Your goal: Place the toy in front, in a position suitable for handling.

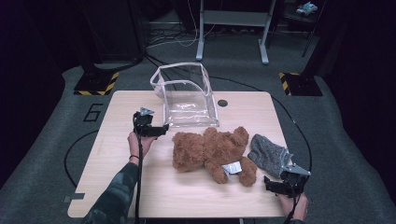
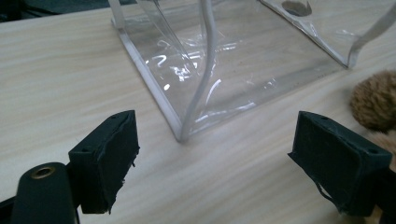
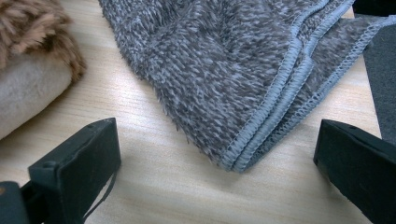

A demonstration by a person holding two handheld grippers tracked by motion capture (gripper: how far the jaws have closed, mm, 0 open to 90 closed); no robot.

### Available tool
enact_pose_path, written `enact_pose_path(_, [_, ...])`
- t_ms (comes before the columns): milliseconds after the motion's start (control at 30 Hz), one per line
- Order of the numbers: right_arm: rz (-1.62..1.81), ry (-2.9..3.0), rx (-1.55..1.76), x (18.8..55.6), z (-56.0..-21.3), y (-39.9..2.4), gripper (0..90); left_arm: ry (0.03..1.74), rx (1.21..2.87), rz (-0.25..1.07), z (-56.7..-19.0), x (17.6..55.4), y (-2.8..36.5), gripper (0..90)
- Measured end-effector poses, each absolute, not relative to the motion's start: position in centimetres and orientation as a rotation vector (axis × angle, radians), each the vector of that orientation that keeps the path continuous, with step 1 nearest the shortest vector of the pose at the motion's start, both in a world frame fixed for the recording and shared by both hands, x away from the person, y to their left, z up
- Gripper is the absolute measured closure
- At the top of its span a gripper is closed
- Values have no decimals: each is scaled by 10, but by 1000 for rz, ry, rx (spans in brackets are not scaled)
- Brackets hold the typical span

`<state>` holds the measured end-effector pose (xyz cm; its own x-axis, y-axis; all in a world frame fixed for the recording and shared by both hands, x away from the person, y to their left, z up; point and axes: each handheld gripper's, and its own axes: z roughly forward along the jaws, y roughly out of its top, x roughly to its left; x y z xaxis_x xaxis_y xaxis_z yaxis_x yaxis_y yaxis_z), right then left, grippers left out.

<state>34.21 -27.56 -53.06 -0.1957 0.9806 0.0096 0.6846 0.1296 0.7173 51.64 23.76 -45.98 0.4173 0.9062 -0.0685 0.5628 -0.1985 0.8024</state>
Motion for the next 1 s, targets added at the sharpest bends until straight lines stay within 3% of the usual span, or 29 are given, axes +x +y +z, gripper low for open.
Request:
enact_pose_path(267, [831,1940,1600,342,-531,-276,0,1263,1910,541,-456,542,233,174])
enact_pose_path(300, [831,1940,1599,342,-531,-276,1,1239,1907,570,-453,545,231,218])
enact_pose_path(433, [831,1938,1604,342,-531,-275,3,1249,1893,531,-452,555,227,233])
enact_pose_path(733, [836,1940,1591,342,-531,-276,16,1259,1856,531,-450,573,218,421])
enact_pose_path(833, [838,1940,1590,342,-531,-276,16,1287,1854,551,-449,578,216,448])
enact_pose_path(867, [838,1940,1591,342,-531,-276,17,1302,1833,588,-447,579,214,560])
enact_pose_path(1000, [840,1938,1590,342,-531,-276,22,1320,1864,606,-447,582,208,624])
